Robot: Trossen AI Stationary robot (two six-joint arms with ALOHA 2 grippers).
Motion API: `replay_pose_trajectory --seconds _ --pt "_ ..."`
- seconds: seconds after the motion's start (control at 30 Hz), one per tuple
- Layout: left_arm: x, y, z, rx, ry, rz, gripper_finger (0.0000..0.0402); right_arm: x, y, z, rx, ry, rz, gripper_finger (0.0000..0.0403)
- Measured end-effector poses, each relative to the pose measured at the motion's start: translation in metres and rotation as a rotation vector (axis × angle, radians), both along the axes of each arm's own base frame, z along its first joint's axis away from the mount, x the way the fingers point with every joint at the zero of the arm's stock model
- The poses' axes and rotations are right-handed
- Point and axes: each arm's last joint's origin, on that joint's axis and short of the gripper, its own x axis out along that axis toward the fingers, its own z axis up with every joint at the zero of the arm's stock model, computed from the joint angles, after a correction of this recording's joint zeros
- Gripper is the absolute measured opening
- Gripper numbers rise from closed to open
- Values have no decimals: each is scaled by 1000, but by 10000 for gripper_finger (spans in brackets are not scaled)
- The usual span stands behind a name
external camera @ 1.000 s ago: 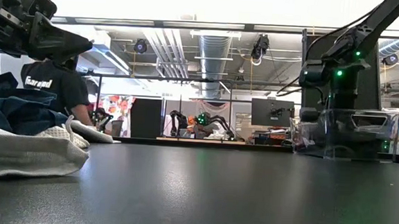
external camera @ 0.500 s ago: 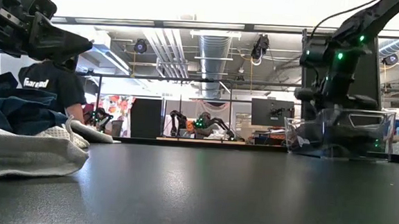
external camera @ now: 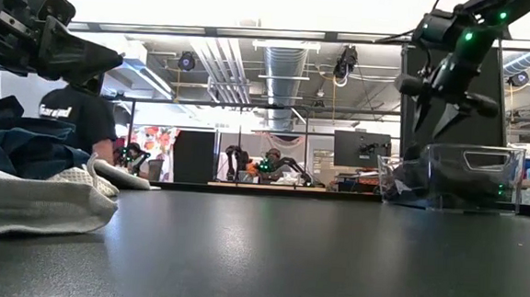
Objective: Sort towels by color in basket
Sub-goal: Put the black towel into the top transparent bin
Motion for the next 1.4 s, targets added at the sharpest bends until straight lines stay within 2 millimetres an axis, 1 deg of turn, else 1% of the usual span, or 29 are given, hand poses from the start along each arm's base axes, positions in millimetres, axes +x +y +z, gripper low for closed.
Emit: replay_pose_trajectory --seconds 0.13,0.23,0.37,0.5,0.6,0.67,0.73,0.87,0.93,1.0,1.07,1.27,1.33,1.4 --pt "0 0 0 0 0 0 39 -3 11 -2 203 35 64 163" --pt "0 0 0 0 0 0 39 -5 16 -11 347 117 70 147" --pt "0 0 0 0 0 0 39 -1 11 -31 434 188 62 125" --pt "0 0 0 0 0 0 39 11 -4 -52 468 212 52 107" --pt "0 0 0 0 0 0 39 19 -18 -65 442 216 41 95" --pt "0 0 0 0 0 0 39 25 -28 -65 380 232 20 87" --pt "0 0 0 0 0 0 39 29 -38 -58 291 260 -18 79" --pt "0 0 0 0 0 0 39 34 -51 -33 118 319 -95 65" --pt "0 0 0 0 0 0 39 35 -55 -23 57 336 -106 60" --pt "0 0 0 0 0 0 39 35 -60 -19 33 340 -92 55" --pt "0 0 0 0 0 0 39 34 -65 -23 56 337 -86 50" --pt "0 0 0 0 0 0 39 27 -71 -56 217 359 -71 39" --pt "0 0 0 0 0 0 39 25 -72 -58 226 367 -87 38" --pt "0 0 0 0 0 0 39 24 -72 -53 200 357 -95 38"
